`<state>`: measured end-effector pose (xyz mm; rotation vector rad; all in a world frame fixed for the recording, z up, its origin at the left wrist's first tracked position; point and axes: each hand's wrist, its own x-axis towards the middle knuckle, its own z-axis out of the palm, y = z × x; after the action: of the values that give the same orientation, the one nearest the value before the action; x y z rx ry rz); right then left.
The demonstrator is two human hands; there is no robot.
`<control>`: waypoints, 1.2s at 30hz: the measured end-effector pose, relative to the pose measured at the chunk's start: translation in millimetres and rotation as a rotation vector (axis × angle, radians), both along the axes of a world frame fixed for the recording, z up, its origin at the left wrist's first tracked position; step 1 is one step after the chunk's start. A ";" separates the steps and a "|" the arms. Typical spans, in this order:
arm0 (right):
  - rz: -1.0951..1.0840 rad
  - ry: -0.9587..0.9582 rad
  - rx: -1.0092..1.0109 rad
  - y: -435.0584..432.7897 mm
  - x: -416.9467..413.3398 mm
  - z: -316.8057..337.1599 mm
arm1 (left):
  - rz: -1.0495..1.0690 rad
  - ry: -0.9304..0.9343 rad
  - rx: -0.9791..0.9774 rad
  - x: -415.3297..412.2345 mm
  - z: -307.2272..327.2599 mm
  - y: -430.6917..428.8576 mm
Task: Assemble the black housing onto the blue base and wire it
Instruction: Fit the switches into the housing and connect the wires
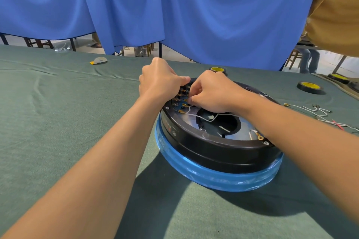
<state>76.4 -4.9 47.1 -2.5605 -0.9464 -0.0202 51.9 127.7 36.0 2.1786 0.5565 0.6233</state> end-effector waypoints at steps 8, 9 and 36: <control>0.058 -0.087 -0.032 3.7 -0.2 -4.9 | 0.016 -0.004 0.008 1.2 0.6 -0.5; 0.061 -0.093 -0.039 4.7 -0.2 -5.7 | 0.017 -0.003 0.008 1.1 0.2 -0.4; 0.150 0.014 0.084 -4.7 -16.7 4.4 | 0.033 0.006 -0.018 -3.2 2.0 -1.9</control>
<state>59.7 -9.6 51.5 -2.4041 -1.1064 0.0006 48.6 125.9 38.1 2.1585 0.5995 0.6273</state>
